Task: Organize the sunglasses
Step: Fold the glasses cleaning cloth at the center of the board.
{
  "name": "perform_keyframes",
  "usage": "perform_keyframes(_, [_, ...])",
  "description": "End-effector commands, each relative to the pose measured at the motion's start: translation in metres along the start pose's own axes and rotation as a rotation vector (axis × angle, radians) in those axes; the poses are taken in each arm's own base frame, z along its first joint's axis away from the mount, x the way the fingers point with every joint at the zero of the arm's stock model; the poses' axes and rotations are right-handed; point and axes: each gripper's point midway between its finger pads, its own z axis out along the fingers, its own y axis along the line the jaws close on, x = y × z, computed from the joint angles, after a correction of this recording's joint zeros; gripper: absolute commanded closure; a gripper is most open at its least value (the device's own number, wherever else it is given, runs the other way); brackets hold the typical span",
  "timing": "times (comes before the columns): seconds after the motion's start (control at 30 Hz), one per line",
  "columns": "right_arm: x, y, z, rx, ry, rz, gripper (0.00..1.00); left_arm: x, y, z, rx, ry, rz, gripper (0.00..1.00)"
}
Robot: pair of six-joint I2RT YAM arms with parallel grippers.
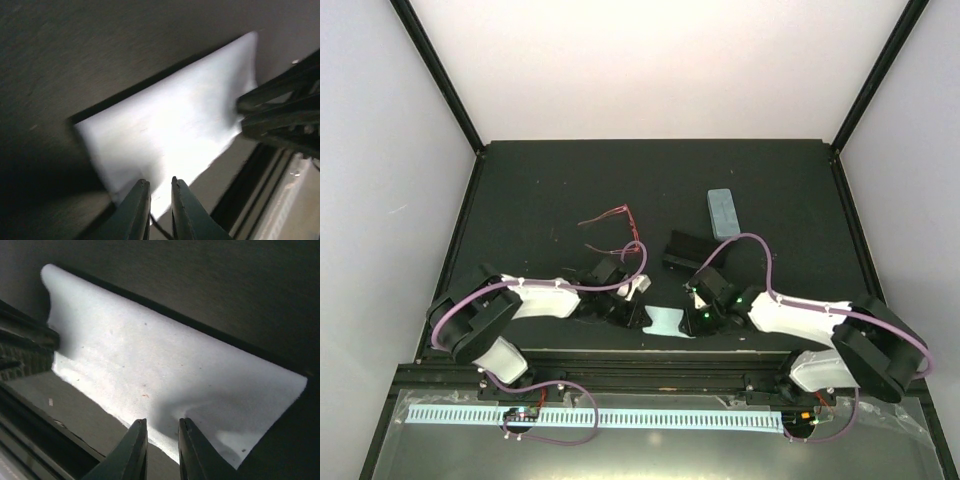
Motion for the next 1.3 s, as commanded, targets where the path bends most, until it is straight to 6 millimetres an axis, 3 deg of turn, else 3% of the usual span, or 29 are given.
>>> perform_keyframes(0.0, [0.026,-0.051,-0.014,0.241,0.023,0.106,0.78,0.021,0.034,0.0,-0.145,0.028,-0.07,0.9])
perform_keyframes(0.13, [0.011,-0.063,-0.044,0.36,-0.084,0.11,0.77,0.014,0.014,-0.009,-0.088,0.01,-0.021,0.91])
perform_keyframes(0.27, [-0.018,-0.035,-0.056,0.289,-0.172,0.058,0.74,-0.011,-0.023,-0.019,0.02,-0.049,0.047,0.89])
perform_keyframes(0.4, [-0.04,-0.005,-0.045,0.175,-0.203,0.019,0.74,-0.034,-0.032,-0.02,0.025,-0.118,0.041,0.88])
perform_keyframes(0.5, [-0.05,0.016,-0.029,0.075,-0.2,0.019,0.77,-0.045,-0.025,-0.014,-0.011,-0.157,-0.002,0.9])
perform_keyframes(0.6, [-0.053,0.021,-0.013,0.033,-0.183,0.061,0.79,-0.05,-0.013,-0.007,-0.042,-0.178,-0.052,0.93])
perform_keyframes(0.77, [-0.05,0.002,-0.001,0.098,-0.185,0.103,0.79,-0.048,0.008,0.001,-0.127,-0.169,-0.107,0.94])
perform_keyframes(1.0, [-0.035,-0.05,-0.003,0.331,-0.187,0.112,0.77,-0.031,0.036,-0.003,-0.268,-0.132,-0.123,0.95])
perform_keyframes(1.17, [-0.02,-0.085,-0.023,0.518,-0.176,0.124,0.76,-0.031,0.034,-0.007,-0.281,-0.128,-0.106,0.95])
perform_keyframes(1.27, [-0.023,-0.092,-0.046,0.592,-0.222,0.128,0.73,-0.033,0.025,-0.01,-0.254,-0.128,-0.098,0.95])
